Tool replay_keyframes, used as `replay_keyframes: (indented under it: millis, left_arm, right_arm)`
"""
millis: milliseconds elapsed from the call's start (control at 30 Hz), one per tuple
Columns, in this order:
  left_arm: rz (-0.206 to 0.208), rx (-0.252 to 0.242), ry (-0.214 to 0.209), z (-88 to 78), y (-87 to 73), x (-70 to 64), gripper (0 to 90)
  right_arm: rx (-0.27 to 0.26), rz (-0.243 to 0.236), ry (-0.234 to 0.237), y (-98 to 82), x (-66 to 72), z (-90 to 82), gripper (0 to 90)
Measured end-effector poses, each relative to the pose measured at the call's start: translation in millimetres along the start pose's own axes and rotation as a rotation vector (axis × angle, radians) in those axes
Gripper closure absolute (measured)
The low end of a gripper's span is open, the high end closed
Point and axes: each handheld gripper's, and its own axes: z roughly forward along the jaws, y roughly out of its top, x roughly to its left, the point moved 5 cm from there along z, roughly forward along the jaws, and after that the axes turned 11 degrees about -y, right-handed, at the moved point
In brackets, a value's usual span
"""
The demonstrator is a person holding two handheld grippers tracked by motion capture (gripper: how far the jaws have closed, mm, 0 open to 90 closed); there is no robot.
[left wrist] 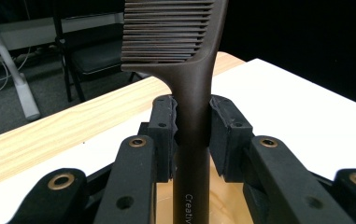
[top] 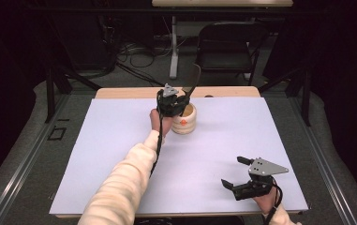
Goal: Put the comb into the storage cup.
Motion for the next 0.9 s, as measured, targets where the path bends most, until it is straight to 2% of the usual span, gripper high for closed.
replay_keyframes:
  millis: [467,900]
  left_arm:
    - [-0.009,0.006,-0.005,-0.4,-4.6,0.3,71.4]
    - [-0.008,0.034,-0.010,-0.5,-13.3,1.6,71.4]
  right_arm:
    - [0.001,-0.001,-0.002,-0.1,-0.3,-0.1,0.0]
    - [0.002,-0.002,-0.003,-0.3,-0.4,-0.1,0.0]
